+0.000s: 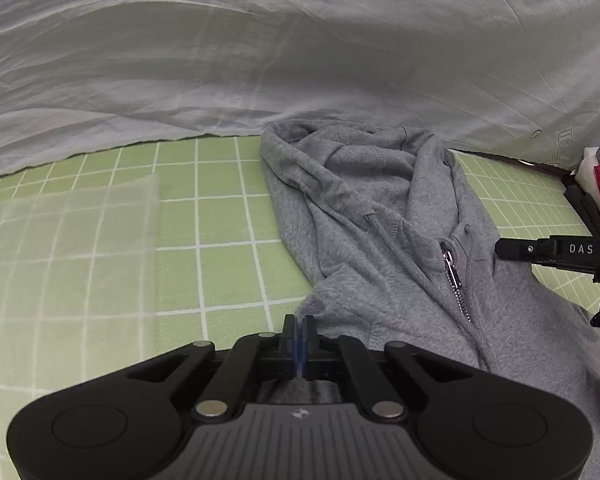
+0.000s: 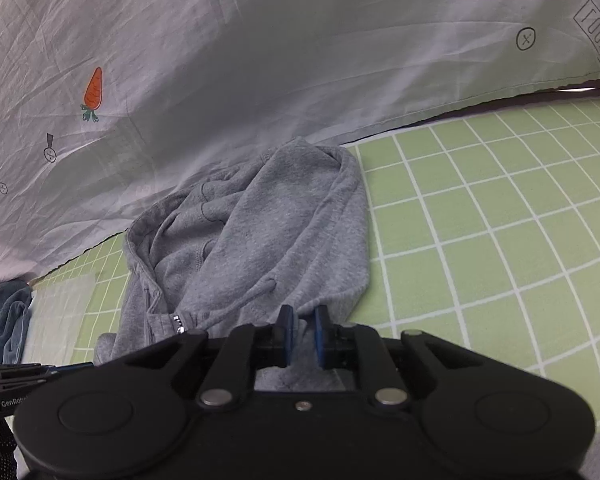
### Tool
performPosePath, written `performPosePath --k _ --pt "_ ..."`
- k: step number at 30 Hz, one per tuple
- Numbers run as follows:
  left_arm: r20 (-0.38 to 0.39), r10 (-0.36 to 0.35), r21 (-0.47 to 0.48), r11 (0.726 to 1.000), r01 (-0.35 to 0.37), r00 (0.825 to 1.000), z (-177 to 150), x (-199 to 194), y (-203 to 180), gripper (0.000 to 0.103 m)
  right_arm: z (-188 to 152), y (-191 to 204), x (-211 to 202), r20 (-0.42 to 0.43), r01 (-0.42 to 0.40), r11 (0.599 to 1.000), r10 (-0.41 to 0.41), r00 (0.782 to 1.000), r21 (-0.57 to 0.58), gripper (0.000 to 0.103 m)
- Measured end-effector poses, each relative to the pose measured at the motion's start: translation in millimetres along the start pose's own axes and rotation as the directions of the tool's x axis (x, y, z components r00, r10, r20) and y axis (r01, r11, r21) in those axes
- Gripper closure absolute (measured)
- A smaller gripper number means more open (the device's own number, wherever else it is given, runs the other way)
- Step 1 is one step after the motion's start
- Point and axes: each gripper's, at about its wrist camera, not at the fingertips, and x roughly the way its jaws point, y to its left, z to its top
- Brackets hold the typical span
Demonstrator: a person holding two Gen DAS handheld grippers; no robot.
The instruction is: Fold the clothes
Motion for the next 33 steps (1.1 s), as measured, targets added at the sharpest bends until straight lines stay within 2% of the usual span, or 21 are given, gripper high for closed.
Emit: performPosePath --k 4,6,10,12,13,15,16,17,20,24,27,29,30,33 --pt "0.025 0.044 0.001 0.999 -0.044 0.999 14 6 5 0.101 10 -1 13 -0.002 0.012 0.998 -0.012 1.000 -0.057 0.094" --pt "0.026 0.074 -0.020 0.997 -0.073 0.997 18 14 12 0.101 17 0 20 0.004 0.044 0.996 -0.044 0.999 -0.072 0.101" --pt "0.014 0.215 -0.063 0.975 -0.214 0.977 26 18 23 0.103 33 1 27 0.019 0.109 0.989 -0.108 0.994 -0.099 0.103" --pt "0.037 0.187 -0.142 0.973 -0.181 0.982 26 2 31 0.101 39 3 13 0.051 0.116 0.988 -0.111 0.993 -0.106 0.102" --pt "0.057 0.179 -0.157 0.973 -0.168 0.982 25 -9 31 0.100 39 5 1 0.072 0.117 0.987 -0.110 0.991 -0.113 0.099" --pt "0.082 0.182 -0.164 0.972 -0.166 0.980 20 -31 26 0.089 29 13 -23 0.091 0.127 0.982 -0.114 0.989 -0.142 0.083" --pt "0.094 0.183 -0.168 0.972 -0.165 0.979 15 -43 22 0.080 20 18 -34 0.093 0.132 0.979 -0.118 0.989 -0.158 0.068" --pt "0.100 0.181 -0.177 0.971 -0.161 0.978 7 -54 17 0.075 8 23 -46 0.090 0.135 0.976 -0.121 0.989 -0.171 0.066" --pt "0.091 0.163 -0.223 0.965 -0.139 0.982 -27 -85 3 0.065 -42 35 -76 0.036 0.116 0.977 -0.111 0.993 -0.181 0.066" --pt "0.044 0.168 -0.253 0.955 -0.152 0.985 -83 -122 -7 0.061 -118 44 -104 -0.070 0.097 0.977 -0.112 0.991 -0.189 0.068" --pt "0.000 0.178 -0.280 0.945 -0.171 0.984 -127 -147 -7 0.051 -163 41 -133 -0.051 0.164 0.963 -0.178 0.983 -0.213 0.063" --pt "-0.022 0.206 -0.303 0.931 -0.203 0.978 -151 -163 -2 0.039 -180 39 -150 -0.036 0.182 0.953 -0.196 0.980 -0.242 0.063" --pt "-0.030 0.222 -0.321 0.921 -0.220 0.975 -161 -169 1 0.038 -186 40 -156 -0.035 0.195 0.948 -0.211 0.977 -0.250 0.062" --pt "-0.061 0.255 -0.401 0.879 -0.257 0.965 -192 -187 17 0.037 -200 48 -167 -0.031 0.236 0.926 -0.256 0.966 -0.296 0.051"
